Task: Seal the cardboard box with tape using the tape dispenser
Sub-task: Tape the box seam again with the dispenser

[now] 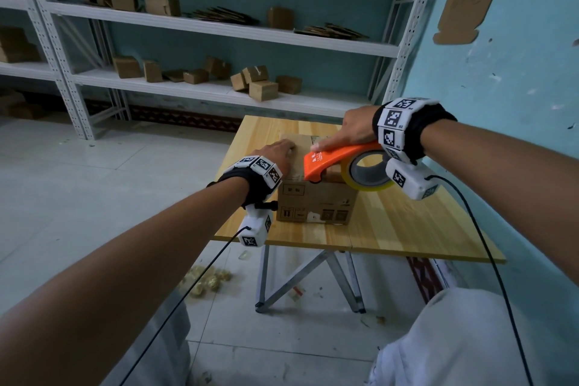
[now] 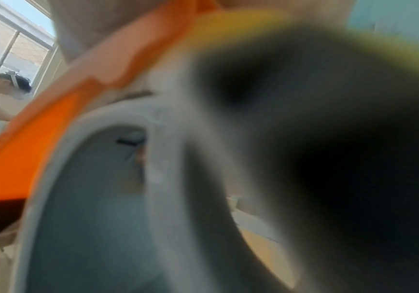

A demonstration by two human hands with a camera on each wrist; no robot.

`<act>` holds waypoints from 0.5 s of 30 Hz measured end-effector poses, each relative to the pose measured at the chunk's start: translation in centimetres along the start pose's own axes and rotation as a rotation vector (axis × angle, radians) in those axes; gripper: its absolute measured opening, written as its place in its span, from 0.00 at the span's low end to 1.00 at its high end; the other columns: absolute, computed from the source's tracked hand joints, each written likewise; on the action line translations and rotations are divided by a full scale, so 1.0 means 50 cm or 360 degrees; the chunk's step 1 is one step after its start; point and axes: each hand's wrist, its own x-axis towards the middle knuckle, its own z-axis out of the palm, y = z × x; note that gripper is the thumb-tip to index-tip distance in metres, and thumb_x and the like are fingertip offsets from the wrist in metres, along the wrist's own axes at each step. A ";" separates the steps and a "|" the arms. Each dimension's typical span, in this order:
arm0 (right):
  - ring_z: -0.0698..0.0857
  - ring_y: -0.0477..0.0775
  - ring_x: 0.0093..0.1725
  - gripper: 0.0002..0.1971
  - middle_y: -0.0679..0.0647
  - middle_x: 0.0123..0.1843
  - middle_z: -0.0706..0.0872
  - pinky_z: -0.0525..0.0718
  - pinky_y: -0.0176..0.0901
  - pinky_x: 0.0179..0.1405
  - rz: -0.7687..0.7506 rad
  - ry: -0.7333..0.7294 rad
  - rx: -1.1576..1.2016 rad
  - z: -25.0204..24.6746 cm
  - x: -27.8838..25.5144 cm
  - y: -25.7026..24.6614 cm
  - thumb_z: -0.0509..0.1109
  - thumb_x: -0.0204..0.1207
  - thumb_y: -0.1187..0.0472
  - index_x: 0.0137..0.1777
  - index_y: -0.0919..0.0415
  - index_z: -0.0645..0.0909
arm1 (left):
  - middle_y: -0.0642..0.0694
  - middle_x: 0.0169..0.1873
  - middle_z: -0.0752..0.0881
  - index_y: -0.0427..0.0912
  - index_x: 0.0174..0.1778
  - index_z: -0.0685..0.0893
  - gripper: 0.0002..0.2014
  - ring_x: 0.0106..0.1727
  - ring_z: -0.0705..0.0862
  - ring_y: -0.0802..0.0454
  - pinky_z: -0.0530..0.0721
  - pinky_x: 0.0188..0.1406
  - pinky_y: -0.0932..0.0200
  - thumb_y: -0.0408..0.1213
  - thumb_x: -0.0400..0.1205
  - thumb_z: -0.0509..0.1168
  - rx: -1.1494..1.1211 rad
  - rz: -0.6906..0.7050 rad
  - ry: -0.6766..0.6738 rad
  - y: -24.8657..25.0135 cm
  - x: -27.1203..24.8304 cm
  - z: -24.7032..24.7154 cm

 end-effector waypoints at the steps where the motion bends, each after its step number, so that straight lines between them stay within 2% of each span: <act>1: 0.77 0.48 0.26 0.33 0.49 0.27 0.81 0.75 0.39 0.33 -0.0006 -0.0005 0.0018 0.001 0.001 0.001 0.65 0.64 0.21 0.30 0.55 0.81 | 0.45 0.74 0.74 0.49 0.75 0.68 0.19 0.64 0.80 0.43 0.75 0.53 0.51 0.42 0.89 0.47 0.0000 -0.0001 -0.0006 0.000 0.001 0.001; 5: 0.77 0.48 0.25 0.34 0.48 0.26 0.81 0.75 0.39 0.33 -0.0008 -0.0006 0.0016 0.006 0.006 -0.001 0.66 0.62 0.21 0.29 0.55 0.81 | 0.46 0.75 0.73 0.50 0.76 0.68 0.19 0.68 0.77 0.42 0.74 0.58 0.51 0.43 0.89 0.46 0.0020 -0.0029 0.0002 0.000 0.006 0.000; 9: 0.78 0.50 0.29 0.37 0.50 0.28 0.82 0.77 0.43 0.38 -0.0016 0.0007 -0.0098 0.008 0.013 -0.018 0.65 0.58 0.17 0.31 0.55 0.83 | 0.44 0.72 0.76 0.50 0.76 0.70 0.19 0.67 0.78 0.43 0.71 0.52 0.57 0.42 0.89 0.48 -0.0011 -0.0078 -0.0007 0.001 0.009 -0.007; 11: 0.79 0.50 0.28 0.37 0.50 0.28 0.82 0.77 0.42 0.37 -0.0013 -0.0010 -0.0071 0.009 0.013 -0.017 0.65 0.58 0.17 0.31 0.55 0.83 | 0.43 0.72 0.77 0.50 0.77 0.70 0.20 0.67 0.78 0.43 0.71 0.51 0.58 0.42 0.89 0.48 -0.0038 -0.0117 -0.0026 0.004 0.010 -0.008; 13: 0.78 0.49 0.27 0.36 0.49 0.26 0.82 0.77 0.40 0.35 -0.0013 -0.0003 -0.0044 0.009 0.011 -0.014 0.66 0.58 0.18 0.31 0.55 0.83 | 0.41 0.73 0.75 0.49 0.78 0.69 0.20 0.69 0.77 0.42 0.72 0.55 0.57 0.41 0.89 0.48 -0.0041 -0.0148 -0.0049 0.010 0.012 -0.015; 15: 0.78 0.48 0.26 0.36 0.48 0.25 0.81 0.76 0.40 0.34 -0.0012 0.0002 -0.0030 0.010 0.011 -0.011 0.66 0.59 0.18 0.30 0.55 0.82 | 0.41 0.75 0.73 0.45 0.78 0.69 0.21 0.72 0.74 0.41 0.72 0.64 0.55 0.40 0.89 0.47 -0.0005 -0.0155 -0.0094 0.019 0.015 -0.024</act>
